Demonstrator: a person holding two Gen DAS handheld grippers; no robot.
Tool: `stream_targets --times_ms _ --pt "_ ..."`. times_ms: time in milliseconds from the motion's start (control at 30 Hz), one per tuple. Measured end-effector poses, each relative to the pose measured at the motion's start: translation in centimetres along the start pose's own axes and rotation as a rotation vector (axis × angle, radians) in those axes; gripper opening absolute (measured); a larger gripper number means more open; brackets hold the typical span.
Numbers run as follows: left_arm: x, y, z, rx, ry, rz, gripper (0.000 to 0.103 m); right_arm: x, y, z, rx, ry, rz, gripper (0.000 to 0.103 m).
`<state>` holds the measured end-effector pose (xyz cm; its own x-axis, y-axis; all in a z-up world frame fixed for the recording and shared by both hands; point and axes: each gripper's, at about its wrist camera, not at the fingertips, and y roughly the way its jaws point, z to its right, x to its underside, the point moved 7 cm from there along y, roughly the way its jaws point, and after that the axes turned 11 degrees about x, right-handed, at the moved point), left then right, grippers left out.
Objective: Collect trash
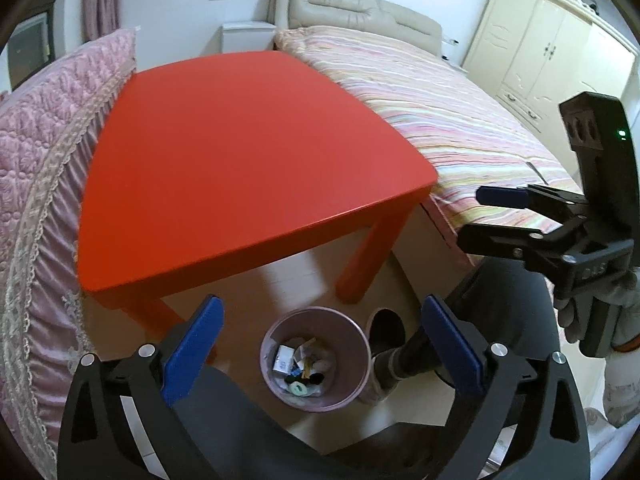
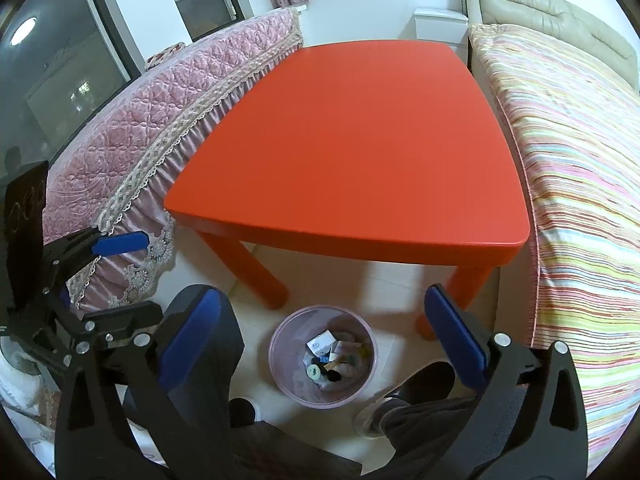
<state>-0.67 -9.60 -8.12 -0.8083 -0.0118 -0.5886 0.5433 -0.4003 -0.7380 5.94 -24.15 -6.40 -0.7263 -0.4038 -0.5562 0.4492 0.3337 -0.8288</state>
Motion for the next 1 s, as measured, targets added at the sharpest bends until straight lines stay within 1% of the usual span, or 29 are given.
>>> stream_targets --times_ms 167,333,367,500,667,733,833,1000 --pt "-0.4 -0.3 -1.2 -0.014 -0.028 0.015 0.095 -0.8 -0.3 -0.5 0.004 -0.002 0.020 0.100" --pt "-1.9 -1.3 -2.4 -0.059 -0.032 0.048 0.095 -2.8 -0.9 -0.6 0.024 -0.018 0.057 0.100" --pt "-2.4 -1.6 -2.8 -0.074 -0.032 0.058 0.095 -3.4 -1.0 -0.8 0.030 -0.023 0.068 0.100" --pt "-4.3 -2.5 -3.6 -0.096 -0.024 0.097 0.095 -5.9 -1.5 -1.1 0.046 -0.038 0.114 0.100" --pt "-7.4 -3.9 -4.6 -0.134 -0.009 0.153 0.095 -9.1 -2.3 -1.6 0.057 -0.054 0.176 0.100" --pt "-8.2 -4.3 -4.8 -0.156 -0.006 0.176 0.096 -10.0 -2.5 -1.6 0.062 -0.057 0.192 0.100" --pt "-9.5 -4.6 -5.4 -0.137 -0.015 0.195 0.097 -11.1 -2.8 -1.7 0.060 -0.056 0.210 0.100" --pt "-10.4 -4.2 -5.6 -0.107 -0.024 0.183 0.097 -11.7 -2.7 -1.6 0.053 -0.053 0.212 0.100"
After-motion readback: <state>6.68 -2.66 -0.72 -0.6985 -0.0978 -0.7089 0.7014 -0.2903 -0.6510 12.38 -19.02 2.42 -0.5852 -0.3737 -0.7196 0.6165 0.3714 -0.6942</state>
